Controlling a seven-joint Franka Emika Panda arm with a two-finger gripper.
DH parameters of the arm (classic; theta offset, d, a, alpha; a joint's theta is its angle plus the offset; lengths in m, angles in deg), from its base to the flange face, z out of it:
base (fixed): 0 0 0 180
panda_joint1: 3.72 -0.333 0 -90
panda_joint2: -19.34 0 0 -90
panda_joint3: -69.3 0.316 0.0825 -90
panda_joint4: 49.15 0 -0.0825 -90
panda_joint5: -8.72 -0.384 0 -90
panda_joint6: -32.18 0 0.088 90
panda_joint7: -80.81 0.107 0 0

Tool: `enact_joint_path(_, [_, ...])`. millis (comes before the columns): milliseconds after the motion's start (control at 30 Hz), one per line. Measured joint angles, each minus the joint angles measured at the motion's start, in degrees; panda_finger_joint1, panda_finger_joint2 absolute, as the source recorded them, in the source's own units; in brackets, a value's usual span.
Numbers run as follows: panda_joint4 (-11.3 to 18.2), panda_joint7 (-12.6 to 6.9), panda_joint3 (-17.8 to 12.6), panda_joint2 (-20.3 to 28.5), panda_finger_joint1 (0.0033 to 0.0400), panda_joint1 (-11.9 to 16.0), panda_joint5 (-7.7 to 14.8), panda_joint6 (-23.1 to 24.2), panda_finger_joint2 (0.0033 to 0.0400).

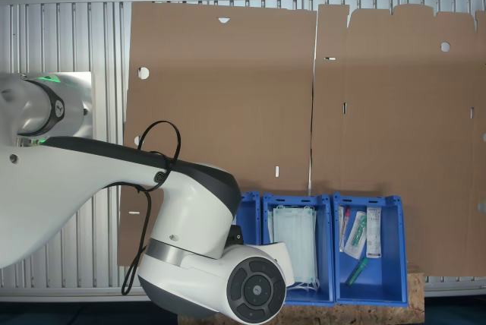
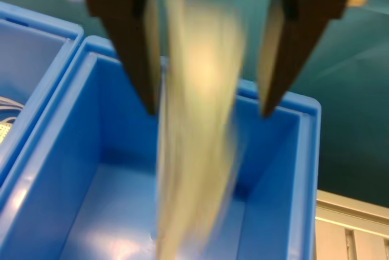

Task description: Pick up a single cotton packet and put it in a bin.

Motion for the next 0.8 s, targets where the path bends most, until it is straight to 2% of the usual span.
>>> enact_joint_path(267, [0.0, -0.18, 0.0, 0.0, 0.0139, 0.0, 0.0, 0.1, 0.0139])
enact_joint_path(300, [0.0, -0.19, 0.0, 0.0, 0.03, 0.0, 0.0, 0.1, 0.03])
enact_joint_path(467, [0.0, -0.24, 0.0, 0.0, 0.03, 0.0, 0.0, 0.2, 0.03])
enact_joint_path(500, [0.0, -0.25, 0.0, 0.0, 0.0374, 0.0, 0.0, 0.2, 0.0374])
enact_joint_path(667, [0.0, -0.27, 0.0, 0.0, 0.0374, 0.0, 0.0, 0.2, 0.0374])
enact_joint_path(700, [0.0, -0.28, 0.0, 0.0, 0.0395, 0.0, 0.0, 0.2, 0.0395])
enact_joint_path(800, [0.0, -0.29, 0.0, 0.0, 0.0395, 0.0, 0.0, 0.2, 0.0395])
